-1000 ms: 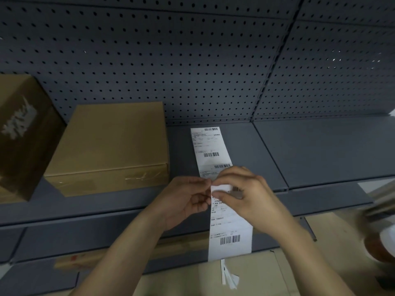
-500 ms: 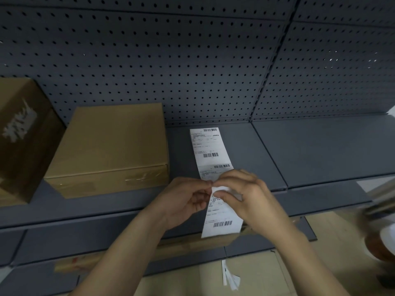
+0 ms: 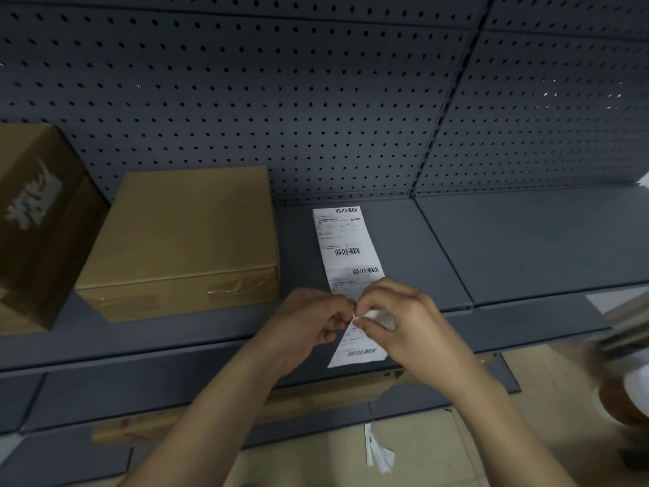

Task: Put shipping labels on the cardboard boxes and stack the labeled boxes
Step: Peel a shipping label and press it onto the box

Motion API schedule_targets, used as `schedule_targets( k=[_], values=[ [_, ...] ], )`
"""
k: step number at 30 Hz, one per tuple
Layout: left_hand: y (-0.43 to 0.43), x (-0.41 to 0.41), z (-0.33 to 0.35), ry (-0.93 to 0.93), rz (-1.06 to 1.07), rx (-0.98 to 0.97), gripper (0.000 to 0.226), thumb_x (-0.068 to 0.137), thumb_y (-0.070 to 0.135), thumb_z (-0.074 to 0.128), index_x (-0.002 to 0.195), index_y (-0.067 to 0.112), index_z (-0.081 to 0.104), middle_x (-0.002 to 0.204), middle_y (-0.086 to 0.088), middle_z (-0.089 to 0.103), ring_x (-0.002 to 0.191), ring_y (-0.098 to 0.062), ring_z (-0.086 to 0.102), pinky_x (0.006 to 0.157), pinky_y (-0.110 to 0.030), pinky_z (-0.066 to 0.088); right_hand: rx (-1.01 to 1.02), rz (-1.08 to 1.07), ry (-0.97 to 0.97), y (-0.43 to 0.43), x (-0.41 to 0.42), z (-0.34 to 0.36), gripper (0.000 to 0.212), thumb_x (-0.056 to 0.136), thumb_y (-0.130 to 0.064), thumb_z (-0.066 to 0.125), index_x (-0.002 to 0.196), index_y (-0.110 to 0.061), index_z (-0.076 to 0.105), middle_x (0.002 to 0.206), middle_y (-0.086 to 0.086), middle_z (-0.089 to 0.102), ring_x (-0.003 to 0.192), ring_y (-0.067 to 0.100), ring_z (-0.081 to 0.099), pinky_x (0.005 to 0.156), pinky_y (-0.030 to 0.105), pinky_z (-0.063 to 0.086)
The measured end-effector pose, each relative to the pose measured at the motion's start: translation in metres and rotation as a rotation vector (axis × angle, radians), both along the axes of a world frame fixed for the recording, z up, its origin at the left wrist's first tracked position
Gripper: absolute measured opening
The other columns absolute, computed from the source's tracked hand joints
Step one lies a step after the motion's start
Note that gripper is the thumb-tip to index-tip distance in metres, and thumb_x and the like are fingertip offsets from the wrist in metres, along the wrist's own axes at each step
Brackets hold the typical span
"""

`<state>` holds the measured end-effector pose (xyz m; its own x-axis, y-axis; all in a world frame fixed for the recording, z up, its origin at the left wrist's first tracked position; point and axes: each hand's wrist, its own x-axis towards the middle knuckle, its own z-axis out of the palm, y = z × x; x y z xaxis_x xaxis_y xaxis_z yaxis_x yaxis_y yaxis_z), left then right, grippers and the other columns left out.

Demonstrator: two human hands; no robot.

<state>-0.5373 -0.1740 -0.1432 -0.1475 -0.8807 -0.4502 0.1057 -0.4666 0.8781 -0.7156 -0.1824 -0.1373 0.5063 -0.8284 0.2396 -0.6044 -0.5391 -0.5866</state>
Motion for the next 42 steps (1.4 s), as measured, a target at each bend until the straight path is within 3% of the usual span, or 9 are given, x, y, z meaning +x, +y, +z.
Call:
schedule_targets(
  k=[6, 10, 15, 20, 25, 28, 31, 37, 42],
  values=[
    [0.0, 0.0, -0.001, -0.04, -0.007, -0.023, 0.021, 0.088, 0.013, 0.061, 0.089, -0.007, 0.069, 0.078, -0.012, 0.059, 0.072, -0.018, 0.052, 0.064, -0.024, 0.043, 0.037, 0.031, -0.071, -0.002, -0.001, 0.006, 0.01, 0.088, -0.01, 0.071, 0.086, -0.019, 0.069, 0.096, -0.016, 0.061, 0.097, 0.007, 0.06, 0.087, 0.026, 0.048],
    [-0.001, 0.003, -0.002, -0.131, 0.006, -0.053, 0.02, 0.092, 0.021, 0.062, 0.081, 0.008, 0.072, 0.064, 0.003, 0.061, 0.066, -0.012, 0.054, 0.07, -0.03, 0.044, -0.028, 0.046, -0.077, -0.004, -0.002, 0.008, 0.009, 0.089, -0.012, 0.073, 0.087, -0.02, 0.069, 0.095, -0.019, 0.062, 0.102, 0.005, 0.058, 0.092, 0.024, 0.044],
    [0.001, 0.008, -0.002, -0.21, 0.024, -0.119, 0.033, 0.095, 0.021, 0.06, 0.089, -0.011, 0.063, 0.073, -0.013, 0.059, 0.072, -0.022, 0.053, 0.071, -0.037, 0.044, -0.006, 0.097, -0.1, -0.003, -0.004, 0.012, 0.007, 0.09, -0.012, 0.071, 0.088, -0.018, 0.069, 0.092, -0.019, 0.063, 0.096, 0.005, 0.061, 0.088, 0.02, 0.045],
    [0.006, 0.008, -0.001, -0.204, 0.014, -0.153, 0.022, 0.094, 0.021, 0.062, 0.09, 0.001, 0.069, 0.064, 0.001, 0.063, 0.063, -0.012, 0.055, 0.067, -0.033, 0.045, 0.009, 0.121, -0.087, -0.005, -0.005, 0.015, 0.006, 0.09, -0.01, 0.071, 0.088, -0.016, 0.07, 0.09, -0.015, 0.065, 0.089, 0.004, 0.062, 0.081, 0.018, 0.047],
    [0.011, 0.017, 0.003, -0.135, -0.028, -0.25, 0.024, 0.09, 0.021, 0.068, 0.114, 0.018, 0.065, 0.084, -0.006, 0.073, 0.077, -0.016, 0.063, 0.072, -0.034, 0.05, -0.001, 0.135, -0.093, -0.005, -0.005, 0.016, 0.003, 0.089, -0.011, 0.071, 0.087, -0.013, 0.07, 0.09, -0.012, 0.066, 0.088, 0.003, 0.062, 0.079, 0.018, 0.047],
    [0.012, 0.02, 0.005, -0.187, -0.11, -0.296, 0.02, 0.088, 0.02, 0.07, 0.107, 0.014, 0.074, 0.091, -0.012, 0.074, 0.079, -0.012, 0.063, 0.072, -0.029, 0.05, -0.013, 0.154, -0.077, -0.004, -0.006, 0.016, 0.009, 0.091, -0.022, 0.068, 0.087, -0.014, 0.07, 0.091, -0.009, 0.066, 0.087, 0.005, 0.061, 0.08, 0.02, 0.046],
    [0.012, 0.02, 0.004, -0.168, -0.102, -0.303, 0.016, 0.086, 0.01, 0.072, 0.101, 0.008, 0.076, 0.083, -0.009, 0.074, 0.077, -0.012, 0.063, 0.069, -0.025, 0.05, -0.06, 0.147, -0.04, -0.003, -0.006, 0.018, 0.022, 0.093, -0.033, 0.057, 0.087, -0.016, 0.07, 0.091, -0.009, 0.066, 0.086, 0.004, 0.058, 0.084, 0.019, 0.042],
    [0.01, 0.016, 0.0, -0.171, -0.044, -0.325, 0.014, 0.08, -0.001, 0.075, 0.094, 0.003, 0.077, 0.079, -0.008, 0.075, 0.07, -0.007, 0.065, 0.065, -0.016, 0.049, -0.107, 0.169, -0.019, -0.002, -0.009, 0.023, 0.023, 0.094, -0.031, 0.056, 0.089, -0.015, 0.071, 0.092, -0.009, 0.067, 0.088, 0.002, 0.057, 0.085, 0.015, 0.041],
    [0.01, 0.016, -0.003, -0.239, -0.016, -0.378, 0.014, 0.081, -0.001, 0.075, 0.094, 0.002, 0.077, 0.087, -0.006, 0.077, 0.08, -0.01, 0.071, 0.07, -0.016, 0.052, -0.088, 0.165, -0.068, -0.001, -0.012, 0.03, 0.016, 0.094, -0.027, 0.059, 0.09, -0.016, 0.07, 0.093, -0.013, 0.065, 0.09, 0.001, 0.059, 0.083, 0.013, 0.042]
  ],
)
